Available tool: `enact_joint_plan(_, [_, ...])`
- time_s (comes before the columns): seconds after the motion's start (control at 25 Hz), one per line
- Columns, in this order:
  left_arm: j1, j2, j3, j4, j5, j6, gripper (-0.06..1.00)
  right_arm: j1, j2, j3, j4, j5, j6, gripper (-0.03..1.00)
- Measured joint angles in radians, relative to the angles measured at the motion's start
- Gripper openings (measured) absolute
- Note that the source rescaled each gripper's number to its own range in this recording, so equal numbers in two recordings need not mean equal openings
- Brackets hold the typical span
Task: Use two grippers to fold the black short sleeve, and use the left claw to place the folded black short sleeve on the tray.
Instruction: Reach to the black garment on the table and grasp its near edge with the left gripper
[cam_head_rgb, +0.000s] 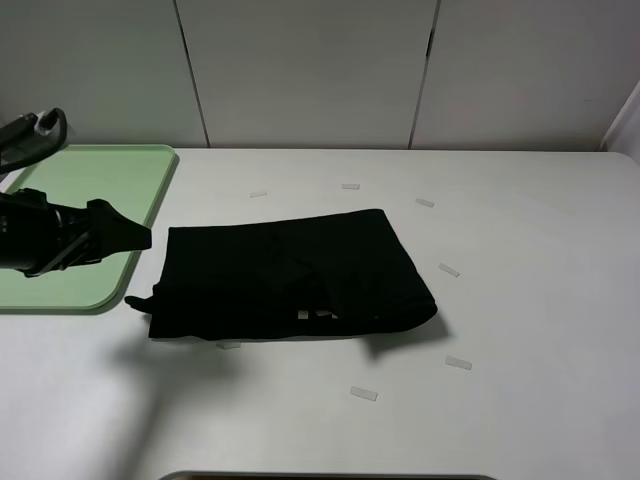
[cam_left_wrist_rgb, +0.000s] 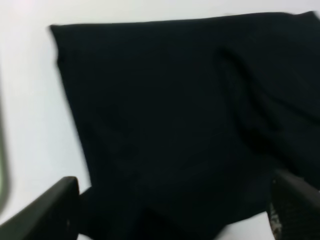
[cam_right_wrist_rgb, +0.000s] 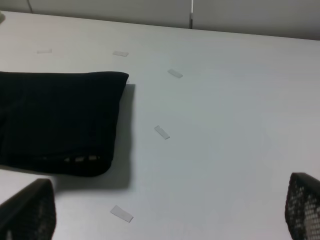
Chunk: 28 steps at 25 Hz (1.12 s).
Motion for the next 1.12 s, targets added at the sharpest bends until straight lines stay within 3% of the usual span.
enact_joint_plan(0.16, [0.0,0.103,-0.001,-0.056,-0.047,0.003,0.93,0.0,0.0,0.0,0.0,0.0,0.0,1.0])
enact_joint_plan(0.28, [0.0,0.195,-0.002,-0.076,-0.054,0.021,0.97,0.0,0.0,0.0,0.0,0.0,0.0,1.0])
enact_joint_plan(1.12, [-0.004,0.28,-0.037,-0.116,-0.063,0.042,0.99,0.0,0.0,0.0,0.0,0.0,0.0,1.0])
